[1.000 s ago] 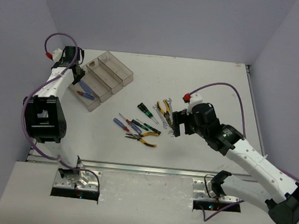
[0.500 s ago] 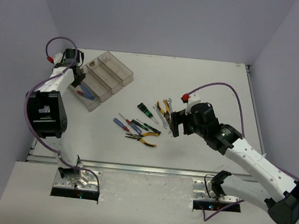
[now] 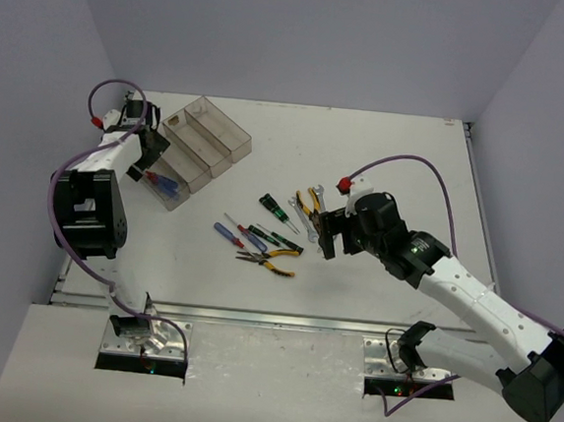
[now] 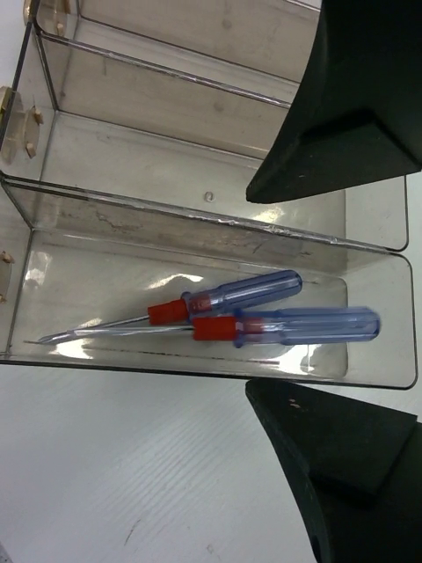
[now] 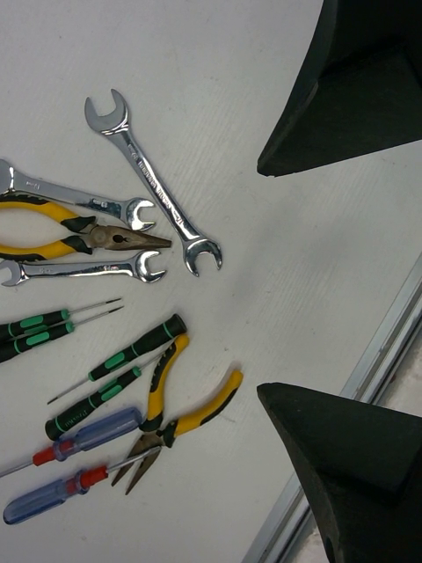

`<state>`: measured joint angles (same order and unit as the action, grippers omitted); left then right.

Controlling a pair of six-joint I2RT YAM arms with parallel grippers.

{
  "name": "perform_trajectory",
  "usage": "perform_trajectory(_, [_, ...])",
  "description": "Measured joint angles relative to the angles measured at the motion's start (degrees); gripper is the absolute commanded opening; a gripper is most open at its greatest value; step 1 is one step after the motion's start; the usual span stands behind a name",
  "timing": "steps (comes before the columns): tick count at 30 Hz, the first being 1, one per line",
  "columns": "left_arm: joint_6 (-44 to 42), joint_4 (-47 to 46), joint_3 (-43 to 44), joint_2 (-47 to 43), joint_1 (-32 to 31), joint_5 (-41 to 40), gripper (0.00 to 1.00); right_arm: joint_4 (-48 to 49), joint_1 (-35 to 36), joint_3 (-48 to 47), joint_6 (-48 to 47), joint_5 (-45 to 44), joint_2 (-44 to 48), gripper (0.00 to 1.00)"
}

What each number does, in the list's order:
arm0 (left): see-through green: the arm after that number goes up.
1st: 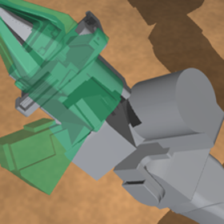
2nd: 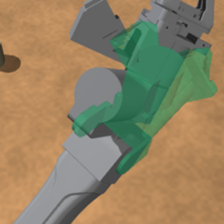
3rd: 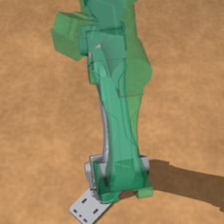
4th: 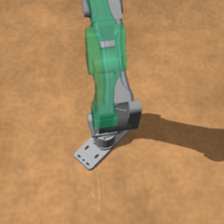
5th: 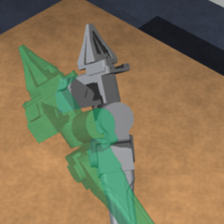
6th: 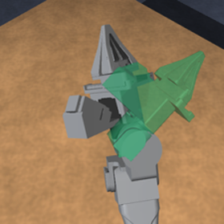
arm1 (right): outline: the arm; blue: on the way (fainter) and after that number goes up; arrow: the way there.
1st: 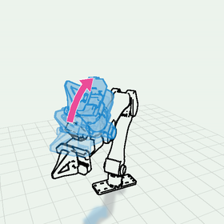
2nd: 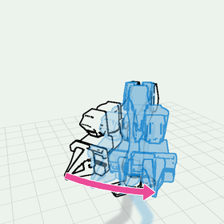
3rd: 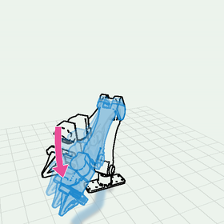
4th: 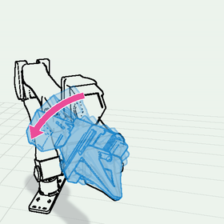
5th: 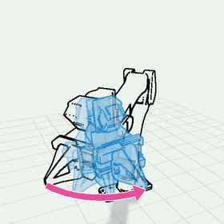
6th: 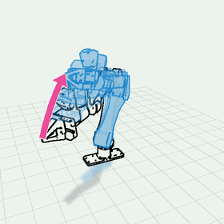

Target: Sort the tools into containers

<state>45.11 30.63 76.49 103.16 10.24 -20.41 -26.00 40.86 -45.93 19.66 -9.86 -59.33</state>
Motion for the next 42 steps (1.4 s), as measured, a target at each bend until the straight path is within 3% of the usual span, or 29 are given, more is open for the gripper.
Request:
perform_trajectory(3, [0.3, 0.0, 0.0, -0.7, 0.0, 0.5, 0.89, 0.0, 0.0, 0.0, 0.0, 0.0, -0.3, 0.99])
perform_trajectory(5, [0.4, 0.0, 0.0, -1.8, 0.0, 1.3, 1.00, 0.0, 0.0, 0.0, -0.1, 0.1, -0.6, 0.99])
perform_trajectory(8, [0.0, 0.3, -0.6, -6.2, 0.0, 3.8, 1.00, 0.2, 0.0, 0.0, -0.4, 1.1, -1.1, 0.99])
perform_trajectory(10, [-1.4, -0.1, -2.7, -12.3, -0.2, 6.9, 1.00, 0.6, 0.0, 0.1, -0.8, 2.8, -1.6, 0.99])
perform_trajectory(15, [-8.7, -1.1, -11.9, -37.1, -2.4, 15.2, 1.00, 1.7, 0.0, 0.1, -1.7, 7.6, -4.4, 0.95])
perform_trajectory(17, [-12.5, -1.2, -15.2, -47.9, -4.2, 17.2, 1.00, 1.6, 0.2, -0.5, -1.7, 9.3, -6.9, 0.87])
perform_trajectory(20, [-17.7, -0.1, -19.7, -60.1, -6.2, 17.9, 1.00, 1.0, 1.3, -4.3, -1.5, 10.7, -14.0, 0.63])
perform_trajectory(23, [-20.4, -0.3, -23.8, -68.6, -7.6, 16.6, 1.00, 1.6, 4.5, -10.3, -1.4, 10.6, -23.0, 0.55])
perform_trajectory(30, [-21.9, 1.5, -32.3, -71.5, -8.4, 13.8, 1.00, 1.0, 10.6, -24.1, -2.8, 8.3, -41.0, 0.49])
perform_trajectory(42, [-22.3, 0.7, -32.9, -74.0, -9.3, 14.4, 1.00, -4.2, 11.3, -41.5, -5.1, 5.7, -62.0, 0.42])
